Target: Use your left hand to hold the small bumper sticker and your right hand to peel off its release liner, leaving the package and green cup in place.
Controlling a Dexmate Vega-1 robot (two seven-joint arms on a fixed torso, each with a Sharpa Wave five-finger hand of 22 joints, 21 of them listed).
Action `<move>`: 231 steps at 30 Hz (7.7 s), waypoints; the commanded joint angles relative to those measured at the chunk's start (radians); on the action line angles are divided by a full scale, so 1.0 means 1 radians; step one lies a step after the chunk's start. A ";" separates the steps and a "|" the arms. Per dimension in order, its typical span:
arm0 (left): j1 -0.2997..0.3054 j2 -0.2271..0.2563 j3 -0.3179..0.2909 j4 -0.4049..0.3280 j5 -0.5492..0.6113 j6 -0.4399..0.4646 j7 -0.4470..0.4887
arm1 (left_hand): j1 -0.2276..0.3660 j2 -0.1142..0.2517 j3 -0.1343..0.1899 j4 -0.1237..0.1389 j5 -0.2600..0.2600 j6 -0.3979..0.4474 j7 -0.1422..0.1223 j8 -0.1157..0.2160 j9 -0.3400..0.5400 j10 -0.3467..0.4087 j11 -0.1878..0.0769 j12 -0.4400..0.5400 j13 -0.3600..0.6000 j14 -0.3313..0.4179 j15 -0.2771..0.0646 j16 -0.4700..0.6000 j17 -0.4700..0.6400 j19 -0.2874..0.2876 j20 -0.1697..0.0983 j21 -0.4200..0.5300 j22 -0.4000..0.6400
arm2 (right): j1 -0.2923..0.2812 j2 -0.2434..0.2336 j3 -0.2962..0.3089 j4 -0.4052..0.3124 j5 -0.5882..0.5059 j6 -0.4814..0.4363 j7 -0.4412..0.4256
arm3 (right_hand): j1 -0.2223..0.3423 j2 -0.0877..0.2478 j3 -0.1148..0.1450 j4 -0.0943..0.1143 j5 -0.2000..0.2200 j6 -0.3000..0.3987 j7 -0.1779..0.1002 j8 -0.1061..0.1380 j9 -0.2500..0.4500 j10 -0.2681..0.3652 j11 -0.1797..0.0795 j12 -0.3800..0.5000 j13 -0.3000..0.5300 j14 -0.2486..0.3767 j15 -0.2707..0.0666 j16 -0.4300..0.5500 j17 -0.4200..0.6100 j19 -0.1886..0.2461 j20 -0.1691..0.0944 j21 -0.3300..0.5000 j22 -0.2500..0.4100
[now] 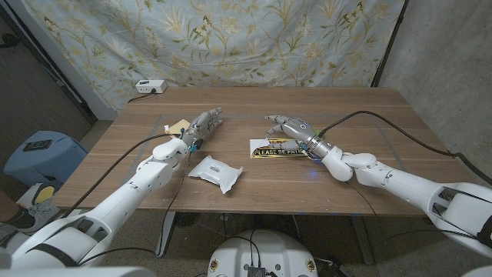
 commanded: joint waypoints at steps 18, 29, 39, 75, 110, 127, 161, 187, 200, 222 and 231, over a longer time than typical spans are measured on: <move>0.043 0.049 -0.001 -0.110 0.012 0.043 0.035 | 0.014 0.003 -0.009 0.000 0.008 -0.011 -0.006 -0.001 0.003 -0.003 0.006 -0.003 0.005 0.000 0.005 0.006 0.005 0.008 0.003 -0.002 0.002 | -0.007 0.057 -0.006 0.110 -0.021 -0.003 -0.091 | -0.013 -0.011 -0.001 0.013 0.016 -0.159 0.029 -0.073 0.010 -0.013 0.022 -0.006 0.005 0.000 -0.081 0.000 0.008 -0.005 0.000 -0.003 0.003; 0.028 0.050 0.006 -0.102 0.013 0.056 0.021 | 0.015 0.003 -0.012 0.001 0.008 -0.014 -0.008 -0.001 0.003 -0.004 0.005 -0.003 0.005 0.001 0.005 0.006 0.005 0.007 0.005 -0.002 0.003 | 0.001 0.075 -0.030 0.147 0.003 -0.006 -0.117 | -0.015 -0.011 -0.001 0.013 0.018 -0.176 0.032 -0.078 0.011 -0.012 0.027 -0.005 0.006 -0.001 -0.080 0.000 0.009 -0.008 0.000 -0.003 0.003; 0.010 0.043 0.012 -0.083 0.016 0.059 0.012 | 0.017 0.004 -0.015 0.002 0.008 -0.017 -0.011 -0.001 0.003 -0.006 0.003 -0.003 0.005 0.002 0.005 0.006 0.005 0.008 0.004 -0.002 0.003 | 0.029 0.109 -0.059 0.213 0.016 0.009 -0.135 | -0.017 -0.011 -0.001 0.014 0.020 -0.177 0.034 -0.078 0.012 -0.010 0.028 -0.004 0.007 0.001 -0.081 0.001 0.009 -0.008 0.000 -0.003 0.003; -0.003 0.003 0.010 -0.010 -0.002 0.020 -0.014 | 0.020 0.006 -0.023 0.005 0.008 -0.014 -0.012 0.002 0.004 -0.005 0.004 -0.002 0.006 0.005 0.005 0.007 0.005 0.010 0.005 -0.001 0.003 | 0.071 0.114 -0.086 0.194 -0.006 0.028 -0.116 | -0.009 0.004 0.010 0.012 0.030 -0.049 0.026 -0.028 0.016 0.063 0.019 0.021 0.011 0.033 -0.083 0.010 0.015 0.010 0.004 0.004 0.004; 0.018 0.011 0.009 -0.027 -0.013 0.021 -0.027 | 0.025 0.008 -0.029 0.007 0.009 -0.014 -0.012 0.003 0.004 -0.005 0.004 -0.002 0.006 0.008 0.005 0.007 0.005 0.012 0.005 -0.001 0.003 | 0.119 0.137 -0.139 0.240 -0.038 0.061 -0.175 | 0.008 0.009 0.023 0.008 0.040 0.122 0.012 0.042 0.027 0.161 0.003 0.043 0.014 0.097 -0.102 0.024 0.021 0.055 0.003 0.011 0.004; 0.039 0.026 0.012 -0.071 -0.008 0.033 -0.013 | 0.028 0.007 -0.032 0.006 0.009 -0.014 -0.014 0.003 0.004 -0.007 0.004 -0.002 0.007 0.008 0.006 0.007 0.005 0.014 0.009 -0.001 0.003 | 0.152 0.192 -0.189 0.355 -0.027 0.094 -0.234 | 0.012 0.013 0.026 0.009 0.042 0.140 0.015 0.056 0.035 0.188 -0.004 0.048 0.014 0.124 -0.112 0.031 0.025 0.070 -0.004 0.013 0.004; 0.017 0.015 0.032 -0.060 -0.004 0.049 -0.033 | 0.033 0.007 -0.037 0.007 0.010 -0.012 -0.013 0.004 0.004 -0.007 0.003 -0.002 0.007 0.017 0.005 0.009 0.005 0.017 0.011 0.000 0.003 | 0.238 0.289 -0.261 0.564 -0.055 0.157 -0.327 | 0.010 0.031 0.033 0.016 0.041 0.220 0.014 0.107 0.052 0.240 -0.018 0.055 0.016 0.168 -0.133 0.039 0.036 0.089 -0.005 0.011 0.004; 0.022 0.014 0.038 -0.067 -0.003 0.054 -0.037 | 0.036 0.007 -0.042 0.007 0.010 -0.015 -0.016 0.003 0.004 -0.007 0.002 -0.001 0.007 0.027 0.008 0.010 0.005 0.018 0.014 0.000 0.004 | 0.180 0.243 -0.117 0.445 -0.147 0.176 -0.327 | 0.027 0.051 0.048 0.013 0.033 0.339 0.024 0.190 0.076 0.326 -0.029 0.070 0.015 0.226 -0.165 0.048 0.048 0.109 -0.014 0.010 0.004; 0.042 0.046 0.019 -0.188 -0.072 0.208 0.007 | 0.045 -0.013 -0.050 -0.007 0.013 0.022 -0.004 0.014 0.003 0.005 0.010 0.003 0.006 0.044 0.016 0.011 0.004 0.041 0.031 0.007 0.003 | 0.179 0.186 -0.147 0.348 -0.119 0.142 -0.327 | 0.028 0.054 0.050 0.013 0.030 0.340 0.026 0.196 0.079 0.330 -0.032 0.068 0.015 0.233 -0.163 0.049 0.050 0.111 -0.014 0.009 0.005; 0.018 0.185 -0.037 -0.448 -0.307 0.639 0.078 | 0.112 -0.069 -0.073 -0.032 0.020 0.007 0.115 0.009 0.004 -0.004 0.093 0.002 0.011 0.026 0.098 0.009 0.009 0.054 0.097 0.003 0.004 | 0.176 0.154 -0.169 0.267 -0.089 0.084 -0.323 | 0.039 0.046 0.054 0.007 0.024 0.345 0.027 0.212 0.087 0.287 -0.022 0.037 0.011 0.199 -0.120 0.025 0.047 0.095 0.001 0.001 0.004; -0.017 0.204 -0.013 -0.477 -0.279 0.660 0.095 | 0.156 -0.091 -0.083 -0.035 0.026 0.089 0.147 0.036 0.008 0.063 0.084 0.033 0.023 0.110 0.087 0.030 0.012 0.105 0.094 0.019 0.009 | 0.181 0.157 -0.172 0.268 -0.083 0.073 -0.327 | 0.038 0.047 0.055 0.009 0.023 0.342 0.027 0.214 0.088 0.289 -0.021 0.035 0.010 0.201 -0.124 0.024 0.047 0.094 0.001 0.001 0.004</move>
